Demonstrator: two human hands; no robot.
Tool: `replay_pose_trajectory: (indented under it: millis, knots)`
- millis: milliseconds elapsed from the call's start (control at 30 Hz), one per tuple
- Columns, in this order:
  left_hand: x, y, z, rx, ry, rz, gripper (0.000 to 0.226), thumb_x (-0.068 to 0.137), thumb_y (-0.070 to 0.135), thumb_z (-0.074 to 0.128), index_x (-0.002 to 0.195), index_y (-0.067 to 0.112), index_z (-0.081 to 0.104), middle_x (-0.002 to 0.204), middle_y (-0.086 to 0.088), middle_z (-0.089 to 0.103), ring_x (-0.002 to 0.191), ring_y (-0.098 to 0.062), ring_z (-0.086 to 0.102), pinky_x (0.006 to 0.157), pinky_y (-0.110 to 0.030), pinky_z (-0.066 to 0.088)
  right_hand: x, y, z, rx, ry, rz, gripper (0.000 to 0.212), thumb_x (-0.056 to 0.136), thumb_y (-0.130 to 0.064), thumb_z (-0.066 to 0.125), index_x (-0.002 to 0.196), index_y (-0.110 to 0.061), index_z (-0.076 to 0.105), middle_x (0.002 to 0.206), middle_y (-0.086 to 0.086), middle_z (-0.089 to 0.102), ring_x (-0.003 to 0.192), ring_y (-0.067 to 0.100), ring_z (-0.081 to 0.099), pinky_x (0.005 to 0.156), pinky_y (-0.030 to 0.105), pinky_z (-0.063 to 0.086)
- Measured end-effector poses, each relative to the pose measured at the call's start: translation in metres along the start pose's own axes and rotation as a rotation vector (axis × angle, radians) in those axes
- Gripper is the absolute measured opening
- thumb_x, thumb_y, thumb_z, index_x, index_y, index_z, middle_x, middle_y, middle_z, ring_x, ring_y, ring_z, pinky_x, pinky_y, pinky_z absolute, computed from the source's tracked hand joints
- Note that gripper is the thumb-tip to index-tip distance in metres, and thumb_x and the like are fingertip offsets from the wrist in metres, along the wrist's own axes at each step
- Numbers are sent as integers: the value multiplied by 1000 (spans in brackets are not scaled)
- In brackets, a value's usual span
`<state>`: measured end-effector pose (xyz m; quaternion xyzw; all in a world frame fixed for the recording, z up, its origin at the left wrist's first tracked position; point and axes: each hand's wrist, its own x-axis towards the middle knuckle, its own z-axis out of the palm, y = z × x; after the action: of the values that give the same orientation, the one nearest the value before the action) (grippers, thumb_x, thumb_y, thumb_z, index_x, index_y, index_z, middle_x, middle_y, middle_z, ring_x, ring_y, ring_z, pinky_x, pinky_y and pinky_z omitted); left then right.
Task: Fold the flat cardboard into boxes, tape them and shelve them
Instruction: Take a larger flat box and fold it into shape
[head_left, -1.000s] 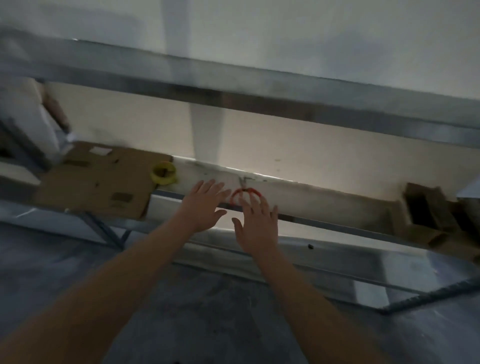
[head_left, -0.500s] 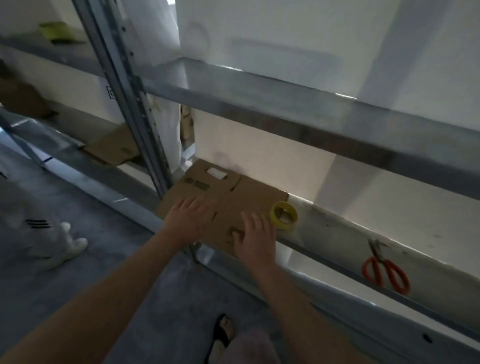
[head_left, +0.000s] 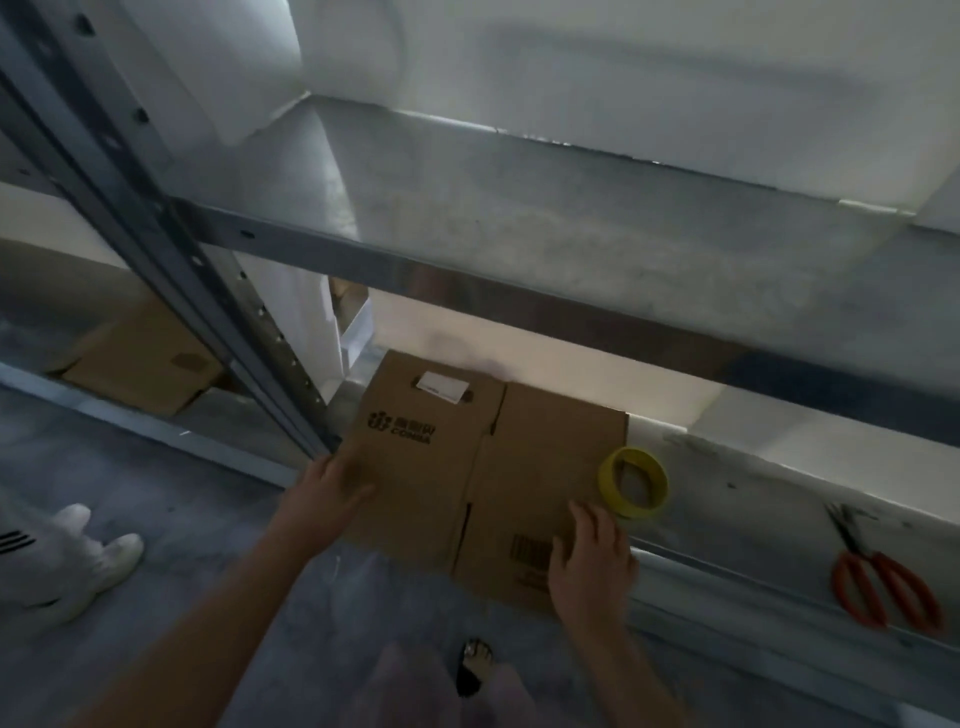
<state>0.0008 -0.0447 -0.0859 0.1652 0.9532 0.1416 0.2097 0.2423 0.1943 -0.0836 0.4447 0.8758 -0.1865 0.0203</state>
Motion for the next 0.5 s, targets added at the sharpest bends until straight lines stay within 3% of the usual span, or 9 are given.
replay_pose_trajectory:
  millis: [100, 233, 400, 500]
  knots:
    - [17, 0, -1, -114, -57, 24, 71, 89, 63, 47, 149, 33, 23, 145, -12, 40, 125, -32, 47, 99, -47, 45, -1, 4, -2, 86, 10, 184, 50, 94, -41, 54, 142, -31, 43, 149, 1, 34, 137, 28, 30, 105, 48, 36]
    - [30, 0, -4, -230, -89, 38, 68, 91, 54, 53, 149, 39, 21, 140, -16, 37, 120, -34, 49, 97, -49, 47, 4, -2, -4, 387, 53, 294, 54, 92, -32, 65, 141, -22, 46, 147, 12, 35, 131, 32, 41, 105, 45, 41]
    - [26, -11, -12, -282, -65, 88, 66, 91, 44, 58, 146, 42, 21, 138, -12, 32, 118, -31, 47, 101, -50, 41, 11, -7, -5, 456, 65, 343, 60, 87, -36, 71, 141, -21, 47, 143, 14, 41, 127, 32, 46, 103, 44, 42]
    - [18, -16, -20, -339, -41, 148, 67, 90, 42, 60, 145, 45, 21, 136, -8, 32, 110, -22, 46, 99, -48, 44, 10, -9, -5, 500, 47, 339, 62, 86, -37, 73, 140, -21, 48, 142, 15, 40, 126, 33, 47, 103, 45, 42]
